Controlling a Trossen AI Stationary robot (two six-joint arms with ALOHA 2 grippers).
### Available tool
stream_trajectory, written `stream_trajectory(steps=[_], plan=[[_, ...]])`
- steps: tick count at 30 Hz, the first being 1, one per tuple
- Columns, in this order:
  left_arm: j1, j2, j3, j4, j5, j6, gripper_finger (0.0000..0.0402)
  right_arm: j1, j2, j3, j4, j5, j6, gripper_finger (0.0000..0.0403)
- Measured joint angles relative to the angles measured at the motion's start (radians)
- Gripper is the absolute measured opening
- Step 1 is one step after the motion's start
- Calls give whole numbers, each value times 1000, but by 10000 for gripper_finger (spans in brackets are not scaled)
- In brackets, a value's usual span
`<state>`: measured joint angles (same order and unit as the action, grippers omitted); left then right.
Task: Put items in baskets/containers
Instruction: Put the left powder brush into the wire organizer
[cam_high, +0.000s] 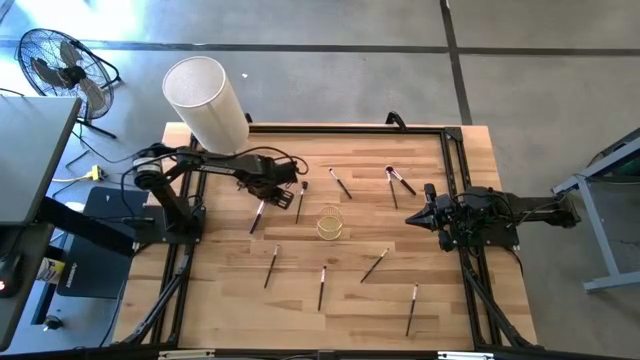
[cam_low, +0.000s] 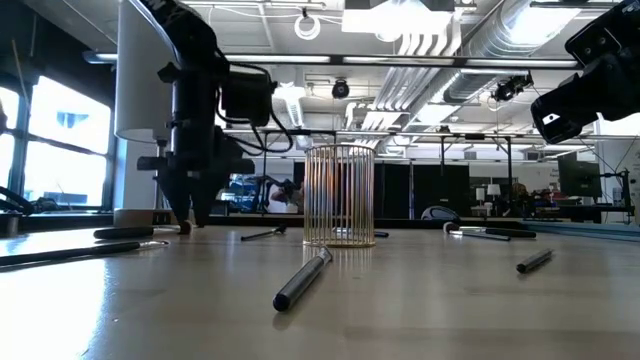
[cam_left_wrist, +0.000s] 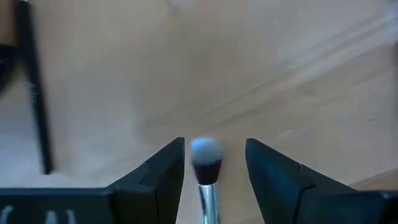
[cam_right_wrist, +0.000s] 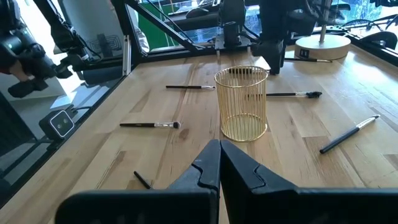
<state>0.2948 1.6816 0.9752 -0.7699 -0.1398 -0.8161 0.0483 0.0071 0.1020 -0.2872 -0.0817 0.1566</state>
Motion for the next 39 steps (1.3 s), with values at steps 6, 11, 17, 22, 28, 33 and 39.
stream_trajectory(steps=[6, 11, 17, 22, 28, 33, 39], plan=[[0, 54, 4, 0, 38, -26, 165, 0, 0, 0, 0, 0, 0, 0], [0, 55, 3, 11, 45, -26, 145, 0, 0, 0, 0, 0, 0, 0], [13, 56, 2, 25, 51, 58, 41, 0, 0, 0, 0, 0, 0, 0], [12, 57, 0, 58, 57, 117, 17, 0, 0, 0, 0, 0, 0, 0], [0, 52, 38, 50, 42, 127, 7, 0, 0, 0, 0, 0, 0, 0], [-81, -32, 118, 40, -51, 59, 4, 0, 0, 0, 0, 0, 0, 0], [-243, -157, 231, 35, -279, -58, 2, 0, 0, 0, 0, 0, 0, 0]])
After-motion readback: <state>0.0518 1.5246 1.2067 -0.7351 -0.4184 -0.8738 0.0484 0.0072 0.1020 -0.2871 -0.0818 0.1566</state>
